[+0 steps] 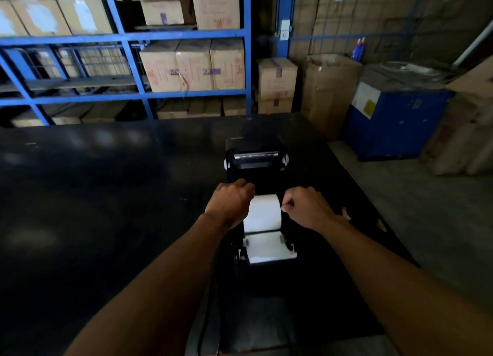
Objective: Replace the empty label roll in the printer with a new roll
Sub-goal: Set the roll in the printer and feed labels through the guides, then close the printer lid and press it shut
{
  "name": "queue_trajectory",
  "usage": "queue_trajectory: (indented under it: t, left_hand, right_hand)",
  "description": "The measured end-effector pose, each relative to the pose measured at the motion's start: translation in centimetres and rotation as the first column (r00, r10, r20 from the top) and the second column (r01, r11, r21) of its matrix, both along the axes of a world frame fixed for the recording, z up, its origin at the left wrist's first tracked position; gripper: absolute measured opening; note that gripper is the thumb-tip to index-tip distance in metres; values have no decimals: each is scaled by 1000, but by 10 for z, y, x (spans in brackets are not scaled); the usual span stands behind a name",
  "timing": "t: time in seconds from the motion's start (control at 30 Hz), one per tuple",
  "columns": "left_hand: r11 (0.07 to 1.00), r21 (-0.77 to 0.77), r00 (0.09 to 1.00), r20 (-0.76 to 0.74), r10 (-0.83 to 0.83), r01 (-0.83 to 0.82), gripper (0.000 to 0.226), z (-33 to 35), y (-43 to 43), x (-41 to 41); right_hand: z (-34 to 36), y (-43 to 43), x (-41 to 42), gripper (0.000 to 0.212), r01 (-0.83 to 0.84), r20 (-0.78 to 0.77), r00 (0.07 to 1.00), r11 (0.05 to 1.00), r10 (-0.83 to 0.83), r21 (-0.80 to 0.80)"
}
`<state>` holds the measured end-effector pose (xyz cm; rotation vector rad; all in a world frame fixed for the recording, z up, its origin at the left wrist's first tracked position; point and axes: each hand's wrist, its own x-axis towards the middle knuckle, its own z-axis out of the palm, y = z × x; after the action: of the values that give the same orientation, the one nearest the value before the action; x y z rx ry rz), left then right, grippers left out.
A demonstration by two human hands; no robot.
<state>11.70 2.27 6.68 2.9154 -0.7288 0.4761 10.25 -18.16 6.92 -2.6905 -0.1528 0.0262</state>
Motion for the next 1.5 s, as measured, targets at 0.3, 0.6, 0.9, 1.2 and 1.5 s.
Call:
queue_trajectory:
  t: [0.3,0.6,0.9,1.2,1.5]
  left_hand:
    - [970,-157,973,113,203,-184,17,30,-10,44]
    - [572,-550,793,-411,449,-609,58,40,-16,97]
    - [383,-600,711,-566,417,-702,42,30,-23,115]
    - [351,-627,714,-547,438,-696,39,35,-28,94]
    - [376,-620,724,-571,386,-689,43,30,-21,35]
  right_hand:
    - [37,0,52,9,136,131,981,989,-143,63]
    - [49,18,114,37,294,81,941,913,-329,283]
    - [35,18,139,64,286,-150,956,911,-251,299]
    - [39,14,118,65,282,-161,957,903,-241,323]
    - [32,19,54,65,349,-193,937,821,-292,452]
